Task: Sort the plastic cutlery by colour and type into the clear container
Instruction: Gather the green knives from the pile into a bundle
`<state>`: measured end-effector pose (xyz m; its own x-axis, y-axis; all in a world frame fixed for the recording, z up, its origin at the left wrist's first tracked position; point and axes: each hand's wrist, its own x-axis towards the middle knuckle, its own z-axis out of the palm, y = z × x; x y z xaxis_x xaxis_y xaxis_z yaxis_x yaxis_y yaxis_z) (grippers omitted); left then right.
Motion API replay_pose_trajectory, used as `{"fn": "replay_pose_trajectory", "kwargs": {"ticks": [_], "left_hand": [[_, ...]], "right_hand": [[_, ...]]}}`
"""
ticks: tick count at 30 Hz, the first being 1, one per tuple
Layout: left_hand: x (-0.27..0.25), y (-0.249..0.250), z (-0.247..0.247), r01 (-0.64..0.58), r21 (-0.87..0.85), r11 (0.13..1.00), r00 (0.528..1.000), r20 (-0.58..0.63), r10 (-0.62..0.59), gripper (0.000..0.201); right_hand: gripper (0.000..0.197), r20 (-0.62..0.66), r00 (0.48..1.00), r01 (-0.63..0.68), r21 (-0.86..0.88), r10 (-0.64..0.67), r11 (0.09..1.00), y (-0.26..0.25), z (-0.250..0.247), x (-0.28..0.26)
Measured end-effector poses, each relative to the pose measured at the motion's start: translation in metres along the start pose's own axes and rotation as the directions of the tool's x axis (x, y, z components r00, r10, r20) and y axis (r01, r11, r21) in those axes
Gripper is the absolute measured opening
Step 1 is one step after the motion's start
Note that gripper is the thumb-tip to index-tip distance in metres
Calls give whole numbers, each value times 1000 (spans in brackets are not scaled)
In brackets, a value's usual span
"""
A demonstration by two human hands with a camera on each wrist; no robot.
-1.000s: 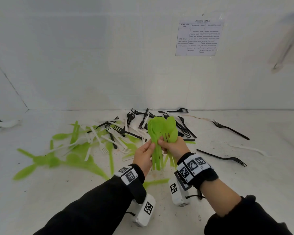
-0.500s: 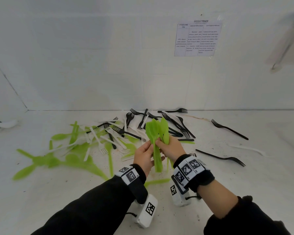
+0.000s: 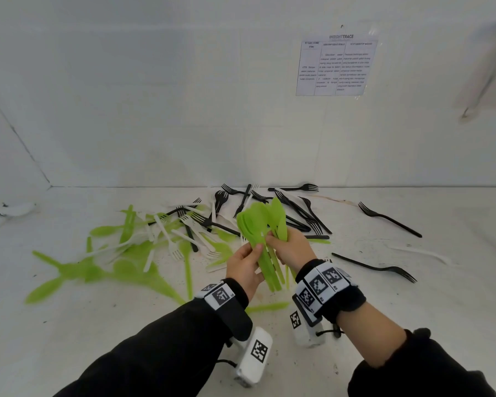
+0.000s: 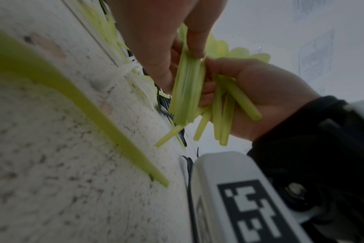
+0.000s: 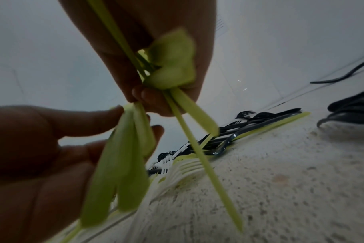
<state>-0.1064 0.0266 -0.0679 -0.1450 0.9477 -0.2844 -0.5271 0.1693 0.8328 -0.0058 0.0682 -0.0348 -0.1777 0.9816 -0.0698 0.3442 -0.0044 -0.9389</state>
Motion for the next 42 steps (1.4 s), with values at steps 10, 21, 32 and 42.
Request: {"fn": "replay_pose_trajectory", "kwargs": {"ticks": [10, 21, 32, 42], "left_hand": [[0, 11, -5, 23, 38, 999, 997, 78, -25, 21], [8, 5, -5, -22, 56, 998, 1000, 4, 22, 15], [-4, 8, 5, 3, 9, 1000, 998, 70, -4, 30], [-3, 6, 4, 31, -50, 998, 998, 56, -28, 16]], "right_hand": [[18, 61, 996, -71, 142, 63, 987, 1, 1, 0], [21, 100, 993, -76, 217, 56, 973, -6, -3, -11], [22, -23, 1000, 3, 109, 0, 994, -5, -7, -14], [17, -21, 1000, 14, 7, -14, 1000, 2, -6, -12]]}}
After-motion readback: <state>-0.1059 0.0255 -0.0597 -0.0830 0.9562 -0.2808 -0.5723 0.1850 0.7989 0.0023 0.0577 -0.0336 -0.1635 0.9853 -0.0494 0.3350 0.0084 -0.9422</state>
